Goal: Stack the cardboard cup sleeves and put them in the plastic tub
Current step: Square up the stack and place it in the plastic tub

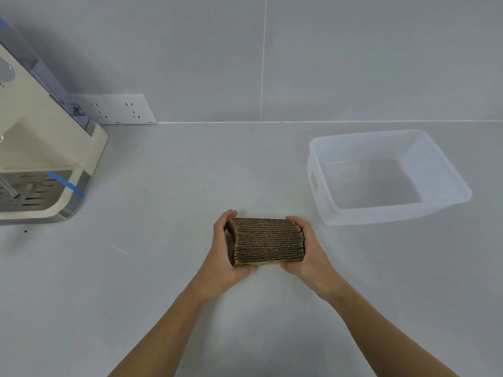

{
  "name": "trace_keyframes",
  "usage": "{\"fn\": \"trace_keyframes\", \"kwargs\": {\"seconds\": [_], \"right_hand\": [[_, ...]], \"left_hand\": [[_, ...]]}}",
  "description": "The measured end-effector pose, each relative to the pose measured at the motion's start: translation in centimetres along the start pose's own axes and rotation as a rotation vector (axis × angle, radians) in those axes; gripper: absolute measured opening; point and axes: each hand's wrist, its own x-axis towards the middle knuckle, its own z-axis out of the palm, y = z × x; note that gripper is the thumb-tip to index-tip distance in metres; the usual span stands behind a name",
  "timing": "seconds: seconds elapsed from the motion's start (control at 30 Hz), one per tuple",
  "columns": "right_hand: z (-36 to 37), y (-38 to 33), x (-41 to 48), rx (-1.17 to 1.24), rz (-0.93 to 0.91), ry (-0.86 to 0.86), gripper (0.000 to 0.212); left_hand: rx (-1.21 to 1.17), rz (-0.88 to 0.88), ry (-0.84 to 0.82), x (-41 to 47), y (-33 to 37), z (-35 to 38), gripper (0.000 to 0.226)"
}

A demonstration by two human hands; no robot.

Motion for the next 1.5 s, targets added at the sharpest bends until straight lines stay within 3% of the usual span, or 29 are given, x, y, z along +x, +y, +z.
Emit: {"fn": "trace_keyframes", "kwargs": {"seconds": [0.13, 0.4, 0.5, 0.7, 1.13, 1.4, 1.5], "right_hand": [[0.8, 0.0, 0.0, 0.046, -0.014, 0.082, 0.086], [0.5, -1.5, 0.0, 0.019, -0.070, 0.050, 0.073], [0.5, -1.2, -0.1, 0.007, -0.115, 0.079, 0.075], [0.6, -0.1, -0.2, -0.046, -0.090, -0.003, 0.096], [0.6, -0.1, 0.4, -0.002, -0.088, 0.052, 0.071], [0.3, 0.4, 0.7, -0.115, -0.111, 0.031, 0.084], [-0.2, 0.4, 0.7, -0.084, -0.093, 0.013, 0.082]], "left_hand": [[-0.070, -0.042, -0.001, 0.0, 0.4, 1.2, 0.108], [-0.075, -0.006, 0.068, -0.1, 1.2, 0.8, 0.076], [-0.035, 0.033, 0.053, 0.2, 1.4, 0.2, 0.083], [-0.029, -0.060, -0.038, -0.4, 0.8, 0.0, 0.107], [0.003, -0.066, -0.020, 0.0, 0.5, 0.1, 0.084], [0.106, -0.018, 0.014, -0.3, -0.6, -1.5, 0.094], [0.122, -0.004, 0.006, -0.3, -0.6, -2.2, 0.086]]}}
